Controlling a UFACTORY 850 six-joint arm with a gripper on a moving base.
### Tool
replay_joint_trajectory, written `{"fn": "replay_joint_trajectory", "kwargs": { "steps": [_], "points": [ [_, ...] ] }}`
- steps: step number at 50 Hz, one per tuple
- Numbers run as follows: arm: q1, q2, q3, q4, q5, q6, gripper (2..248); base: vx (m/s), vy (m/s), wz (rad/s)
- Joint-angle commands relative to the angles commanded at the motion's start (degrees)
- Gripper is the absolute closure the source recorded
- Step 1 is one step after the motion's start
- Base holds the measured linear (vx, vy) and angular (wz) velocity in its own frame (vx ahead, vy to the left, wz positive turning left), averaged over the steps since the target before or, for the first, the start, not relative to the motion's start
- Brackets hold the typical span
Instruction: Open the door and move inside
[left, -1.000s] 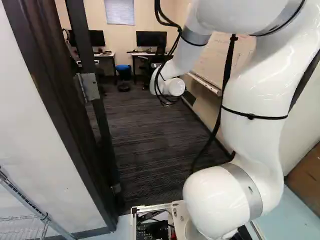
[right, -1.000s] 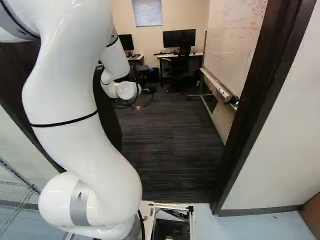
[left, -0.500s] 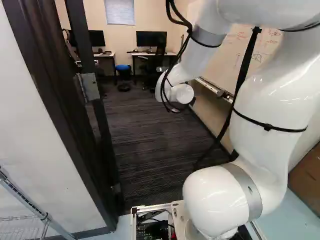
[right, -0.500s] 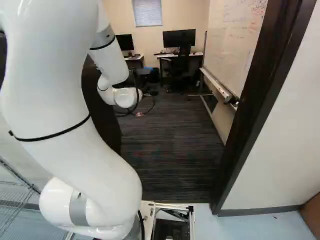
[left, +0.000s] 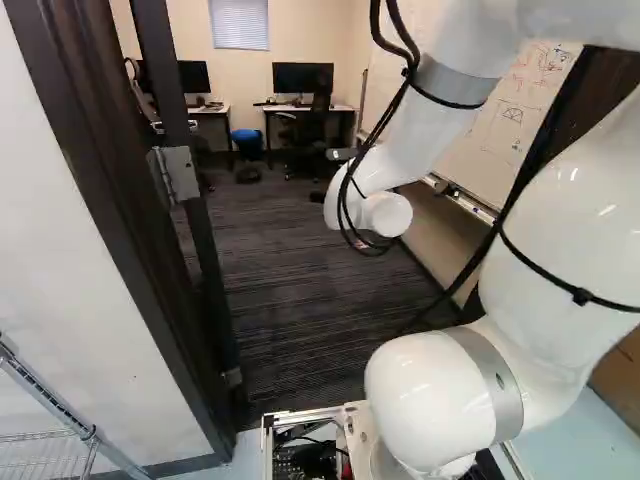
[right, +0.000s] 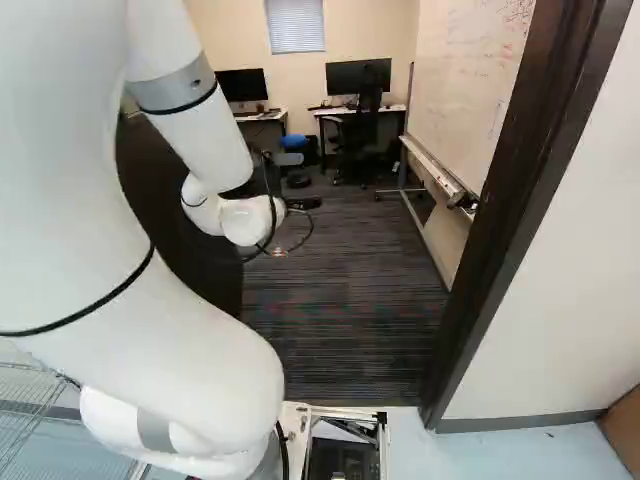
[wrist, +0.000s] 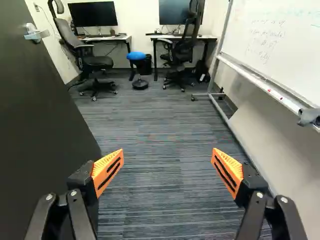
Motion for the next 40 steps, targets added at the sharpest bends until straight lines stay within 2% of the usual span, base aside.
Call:
{"fn": "replay_joint_trajectory", "kwargs": {
  "steps": [22, 40],
  "points": [
    [-1.5, 6.0, 8.1, -0.4, 2.3, 0.0, 3, 0.0, 0.0, 0.0],
    [-2.2, 9.0, 12.3, -0.7, 3.5, 0.0, 3, 0.0, 0.0, 0.0]
  ]
}}
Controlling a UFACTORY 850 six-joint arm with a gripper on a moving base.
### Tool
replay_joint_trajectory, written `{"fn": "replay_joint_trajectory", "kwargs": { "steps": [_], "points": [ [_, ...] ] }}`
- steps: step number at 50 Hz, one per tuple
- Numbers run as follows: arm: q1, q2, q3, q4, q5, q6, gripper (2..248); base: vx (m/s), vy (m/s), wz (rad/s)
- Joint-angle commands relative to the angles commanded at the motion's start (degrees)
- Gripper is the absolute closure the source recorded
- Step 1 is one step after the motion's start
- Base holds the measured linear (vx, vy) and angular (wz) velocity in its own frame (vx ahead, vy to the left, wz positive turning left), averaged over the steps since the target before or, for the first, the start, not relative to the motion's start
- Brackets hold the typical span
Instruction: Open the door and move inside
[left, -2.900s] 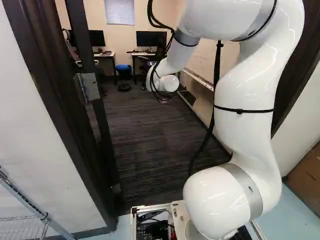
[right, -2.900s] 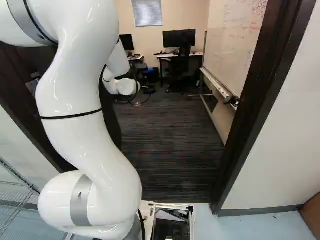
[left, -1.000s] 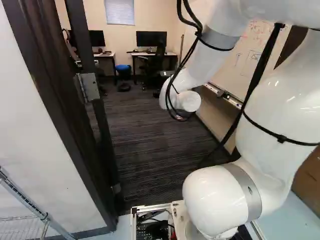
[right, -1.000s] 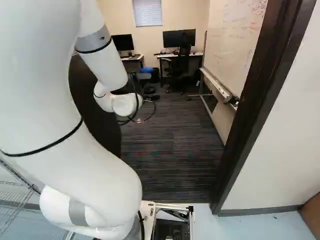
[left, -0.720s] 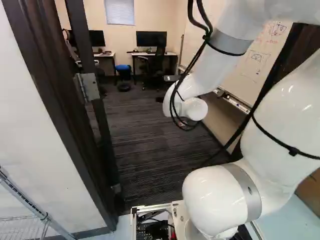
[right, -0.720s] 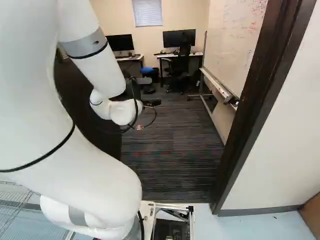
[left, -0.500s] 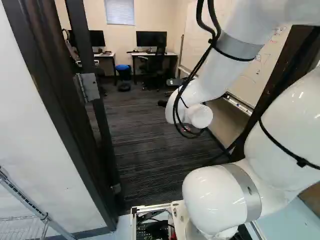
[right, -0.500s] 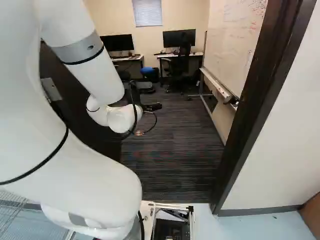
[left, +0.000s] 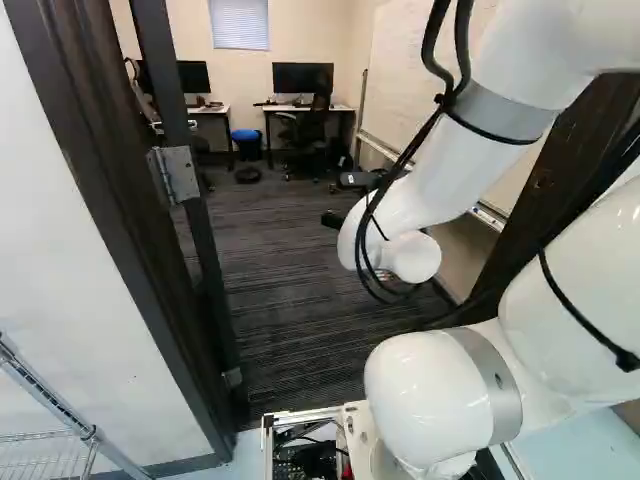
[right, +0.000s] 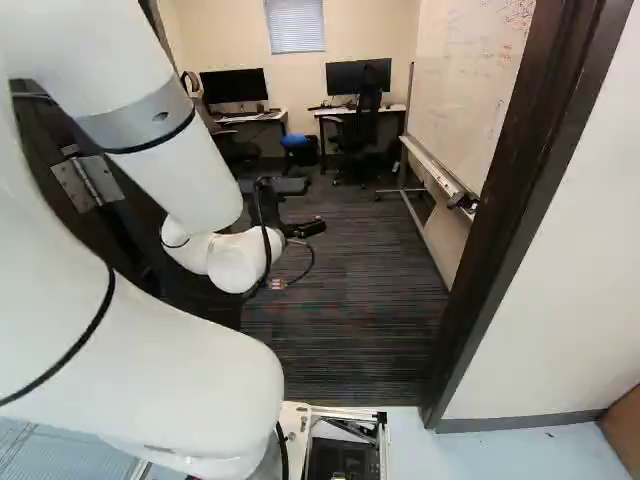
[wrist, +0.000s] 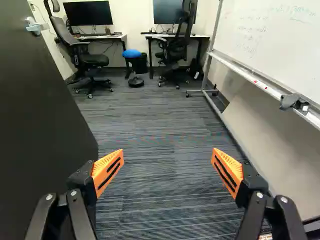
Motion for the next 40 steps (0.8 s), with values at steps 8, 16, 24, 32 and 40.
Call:
{"fn": "replay_joint_trajectory", "kwargs": {
  "steps": [8, 16, 24, 32, 40],
  "points": [
    [-0.2, 0.9, 1.3, -0.1, 0.4, 0.0, 3, 0.0, 0.0, 0.0],
    [-0.4, 1.5, 2.1, -0.1, 0.6, 0.0, 3, 0.0, 0.0, 0.0],
    [-0.4, 1.8, 2.5, -0.1, 0.7, 0.0, 3, 0.0, 0.0, 0.0],
    [-0.5, 1.8, 2.5, -0.1, 0.7, 0.0, 3, 0.0, 0.0, 0.0],
    [-0.5, 1.8, 2.5, -0.1, 0.7, 0.0, 3, 0.0, 0.0, 0.0]
  ]
}}
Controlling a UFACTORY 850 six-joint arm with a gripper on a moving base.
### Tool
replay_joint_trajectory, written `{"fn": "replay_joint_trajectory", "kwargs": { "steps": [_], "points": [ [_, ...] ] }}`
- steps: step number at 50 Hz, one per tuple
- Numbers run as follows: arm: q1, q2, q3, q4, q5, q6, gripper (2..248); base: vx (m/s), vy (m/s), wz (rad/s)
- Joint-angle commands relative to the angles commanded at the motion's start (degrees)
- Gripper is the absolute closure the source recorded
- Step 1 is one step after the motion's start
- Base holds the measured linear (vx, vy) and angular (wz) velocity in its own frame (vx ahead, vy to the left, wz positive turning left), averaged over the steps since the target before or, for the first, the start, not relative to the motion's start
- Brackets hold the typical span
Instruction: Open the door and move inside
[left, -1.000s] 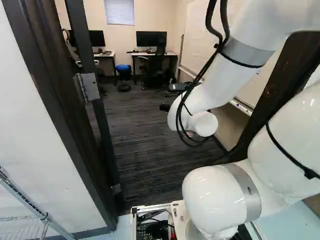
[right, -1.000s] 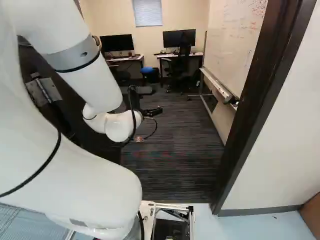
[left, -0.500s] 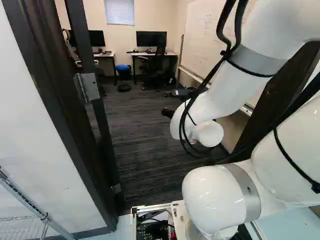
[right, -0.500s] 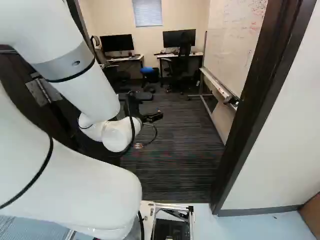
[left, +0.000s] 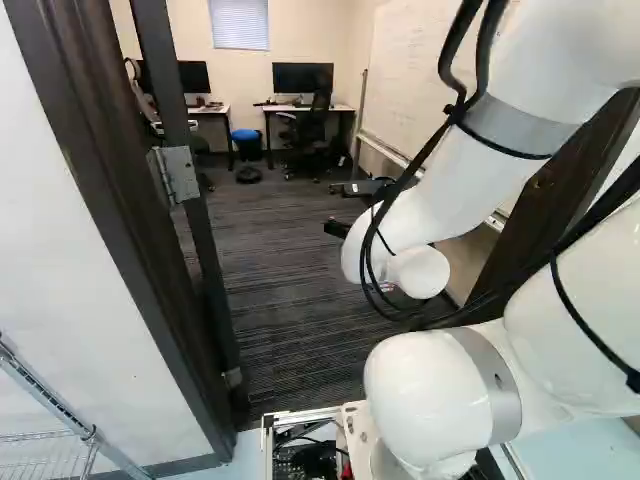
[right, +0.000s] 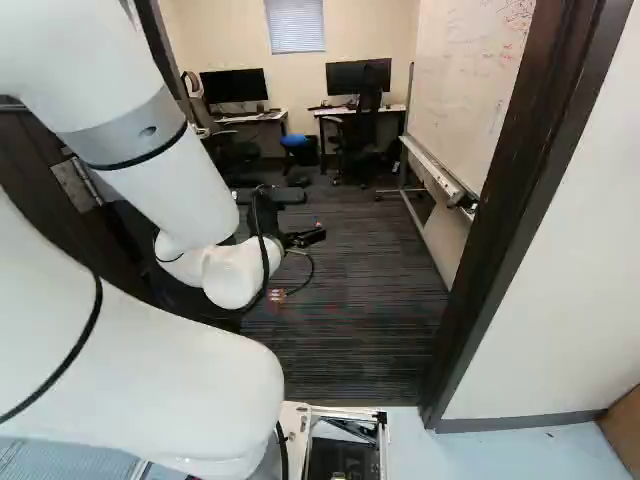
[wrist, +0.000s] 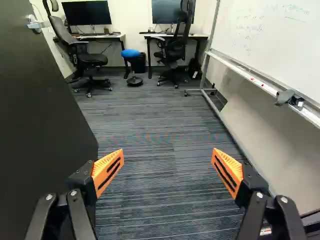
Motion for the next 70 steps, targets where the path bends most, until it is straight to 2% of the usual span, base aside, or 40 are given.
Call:
{"fn": "replay_joint_trajectory", "kwargs": {
  "steps": [25, 70],
  "points": [
    [0.0, 0.0, 0.0, 0.0, 0.0, 0.0, 3, 0.043, 0.004, -0.002],
    [0.0, 0.0, 0.0, 0.0, 0.0, 0.0, 3, 0.164, 0.004, -0.01]
  ]
}}
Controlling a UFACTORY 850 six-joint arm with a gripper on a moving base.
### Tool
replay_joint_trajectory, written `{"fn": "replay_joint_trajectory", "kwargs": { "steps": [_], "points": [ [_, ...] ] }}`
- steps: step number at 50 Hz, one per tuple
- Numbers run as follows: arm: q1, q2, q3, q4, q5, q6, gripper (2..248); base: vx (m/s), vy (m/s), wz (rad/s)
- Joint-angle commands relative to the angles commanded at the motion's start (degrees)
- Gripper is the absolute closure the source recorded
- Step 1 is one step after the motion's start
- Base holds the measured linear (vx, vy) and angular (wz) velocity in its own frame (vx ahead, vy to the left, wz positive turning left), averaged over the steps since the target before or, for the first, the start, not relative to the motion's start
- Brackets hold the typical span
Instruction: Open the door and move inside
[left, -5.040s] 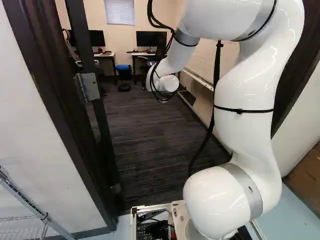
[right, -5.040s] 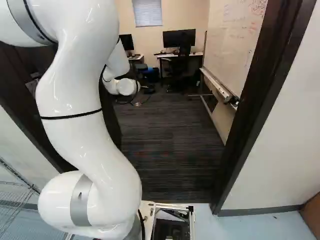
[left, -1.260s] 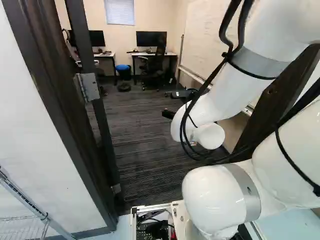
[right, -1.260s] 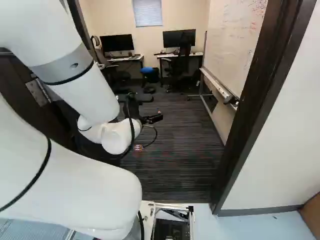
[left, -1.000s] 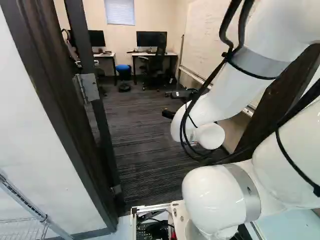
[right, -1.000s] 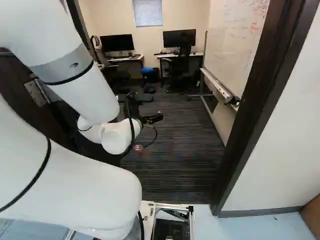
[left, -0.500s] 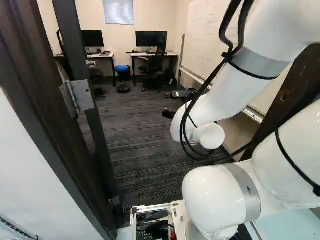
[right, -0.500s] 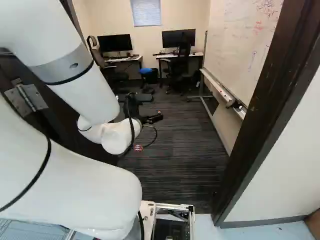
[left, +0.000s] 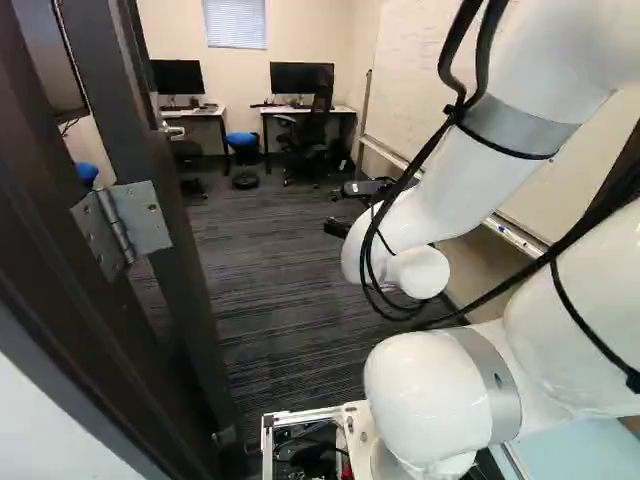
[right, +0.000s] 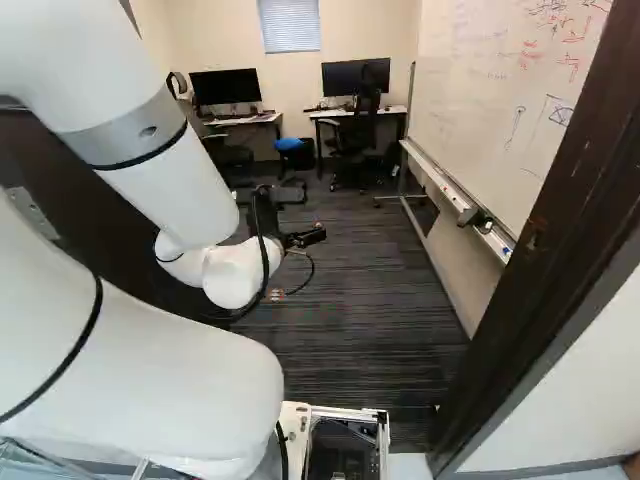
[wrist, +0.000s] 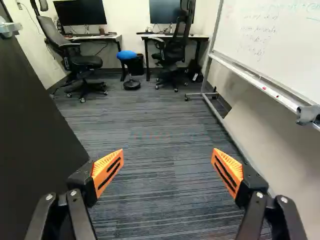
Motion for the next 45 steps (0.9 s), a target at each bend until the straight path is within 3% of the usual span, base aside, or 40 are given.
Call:
{"fn": "replay_joint_trajectory", "kwargs": {
  "steps": [45],
  "points": [
    [0.0, 0.0, 0.0, 0.0, 0.0, 0.0, 3, 0.16, -0.025, -0.012]
  ]
}}
